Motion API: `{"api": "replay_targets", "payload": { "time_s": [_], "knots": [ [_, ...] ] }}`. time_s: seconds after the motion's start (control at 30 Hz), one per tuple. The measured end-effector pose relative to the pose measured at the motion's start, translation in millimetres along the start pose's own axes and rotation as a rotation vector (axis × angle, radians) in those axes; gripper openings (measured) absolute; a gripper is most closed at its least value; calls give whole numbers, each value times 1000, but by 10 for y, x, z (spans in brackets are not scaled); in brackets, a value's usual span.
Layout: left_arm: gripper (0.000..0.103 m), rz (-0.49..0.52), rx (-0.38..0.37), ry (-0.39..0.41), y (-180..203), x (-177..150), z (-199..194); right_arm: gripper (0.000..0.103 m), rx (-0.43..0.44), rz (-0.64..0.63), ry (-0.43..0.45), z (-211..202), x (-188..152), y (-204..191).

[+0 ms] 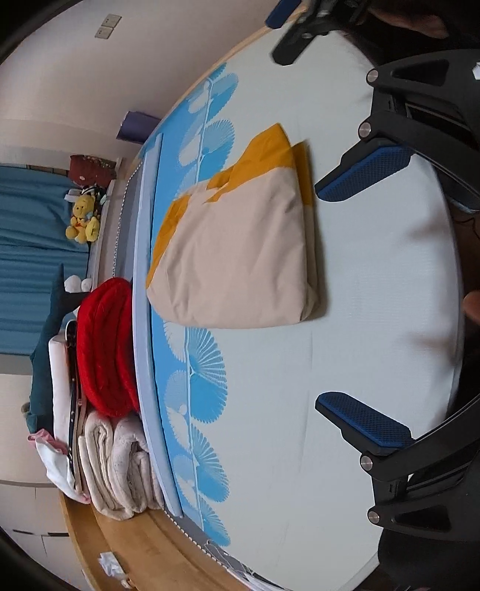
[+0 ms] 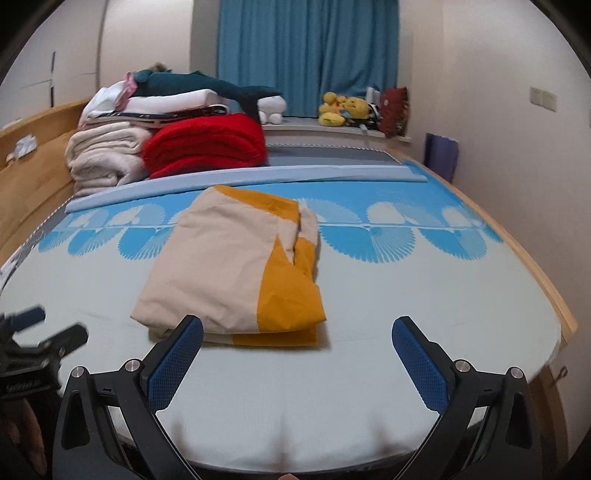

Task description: Fold large clothes

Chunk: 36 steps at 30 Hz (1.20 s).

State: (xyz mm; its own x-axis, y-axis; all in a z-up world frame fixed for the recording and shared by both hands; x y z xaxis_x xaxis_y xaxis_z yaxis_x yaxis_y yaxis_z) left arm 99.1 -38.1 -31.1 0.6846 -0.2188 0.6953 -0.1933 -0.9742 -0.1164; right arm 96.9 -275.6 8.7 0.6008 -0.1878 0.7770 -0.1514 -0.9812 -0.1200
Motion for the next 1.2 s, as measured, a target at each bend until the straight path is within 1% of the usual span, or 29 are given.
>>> {"api": "replay_targets", "payload": {
  "time_s": [0.07, 0.13, 0.33, 0.5, 0.67, 1.2],
  "knots": [
    [102, -35, -9, -10, -17, -12, 42, 102, 2, -7, -16, 36, -39, -22],
    [102, -46, -15, -19, -11, -30, 73, 102, 9, -9, -23, 49, -48, -39],
    [102, -48, -18, -20, 16, -23, 117, 102, 14, -20, -37, 108, -64, -89],
    [102, -46, 3, -8, 16, -1, 124, 102, 13, -17, -41, 158, -54, -95],
    [102, -52, 7, -4, 11, 3, 129, 102, 14, -19, -39, 164, -64, -130],
    [102, -38, -1, 7, 14, 15, 116, 102, 26, -44, -37, 200, -91, -215]
  ]
}}
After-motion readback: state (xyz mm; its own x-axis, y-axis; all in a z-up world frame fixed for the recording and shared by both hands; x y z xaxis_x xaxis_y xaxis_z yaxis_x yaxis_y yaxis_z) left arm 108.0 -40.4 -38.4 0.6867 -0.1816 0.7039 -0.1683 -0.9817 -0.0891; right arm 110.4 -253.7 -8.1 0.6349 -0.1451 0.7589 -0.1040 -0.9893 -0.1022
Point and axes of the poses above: each gripper's, at about its wrist camera, not at the fingertips, and z roughly the way its jaws point, y to its right, x to its top, the point moved 6 cm from there along z, roughly the way its jaws point, and after that the axes turned 15 degrees about z, right-handed, at the moved point
